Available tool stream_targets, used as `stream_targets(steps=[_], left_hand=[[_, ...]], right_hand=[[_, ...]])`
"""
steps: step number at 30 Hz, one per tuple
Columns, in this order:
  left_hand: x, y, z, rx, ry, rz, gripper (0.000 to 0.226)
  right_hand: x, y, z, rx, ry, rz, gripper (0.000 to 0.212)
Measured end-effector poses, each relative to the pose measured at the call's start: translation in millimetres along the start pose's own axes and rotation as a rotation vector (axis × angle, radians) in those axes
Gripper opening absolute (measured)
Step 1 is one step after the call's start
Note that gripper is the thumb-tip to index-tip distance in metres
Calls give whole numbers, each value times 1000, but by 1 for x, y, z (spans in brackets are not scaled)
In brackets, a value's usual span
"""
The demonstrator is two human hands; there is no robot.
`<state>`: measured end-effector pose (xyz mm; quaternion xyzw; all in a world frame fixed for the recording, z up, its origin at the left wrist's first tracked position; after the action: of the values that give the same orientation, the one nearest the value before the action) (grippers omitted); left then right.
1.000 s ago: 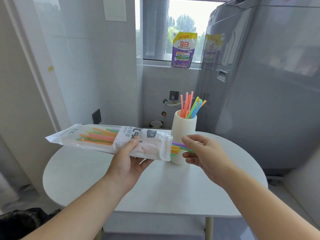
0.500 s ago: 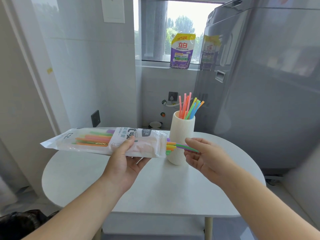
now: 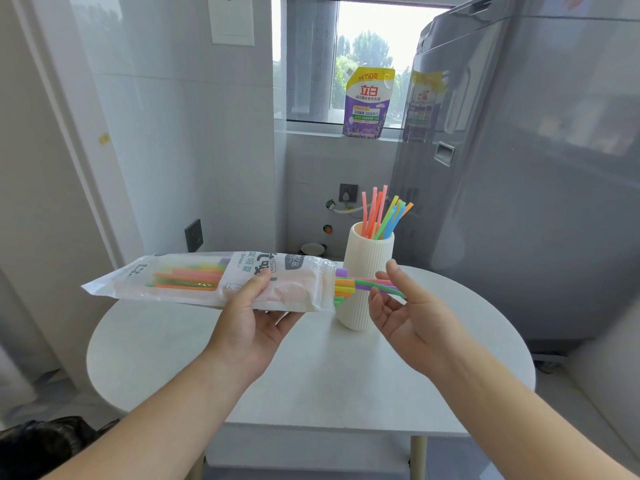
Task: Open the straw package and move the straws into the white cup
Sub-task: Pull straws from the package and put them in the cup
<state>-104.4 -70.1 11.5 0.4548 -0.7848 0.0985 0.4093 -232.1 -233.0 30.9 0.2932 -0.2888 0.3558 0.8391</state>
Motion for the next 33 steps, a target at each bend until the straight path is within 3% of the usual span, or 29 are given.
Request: stream_targets(steps=[3,12,22,26,33], left_hand=[[1,1,0,3,6,7,38],[2,2,2,-13,3,7,35],[1,2,4,-21,-1,9,36],[1,1,4,-38,18,-9,28],[-1,-1,3,-44,51,-27,37]], right_hand=[[6,4,-12,17,-45,15,52],[6,0,-20,-60,-77,5,35],[0,-4,17,-413,309,-119,27],[7,-1,30,-500,369,-60,28],[10,5,54,-592,387,-59,29]])
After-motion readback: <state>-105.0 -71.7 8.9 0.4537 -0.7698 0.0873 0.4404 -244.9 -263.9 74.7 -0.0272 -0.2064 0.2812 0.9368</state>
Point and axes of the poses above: each hand's wrist, its own y-axis away from the middle knuckle, its own x-axis out of the palm, z = x × y, the point moved 7 cm from there along -y, towards the middle knuckle, and after that the axes turned 4 degrees about -x, right-handed, at the moved point
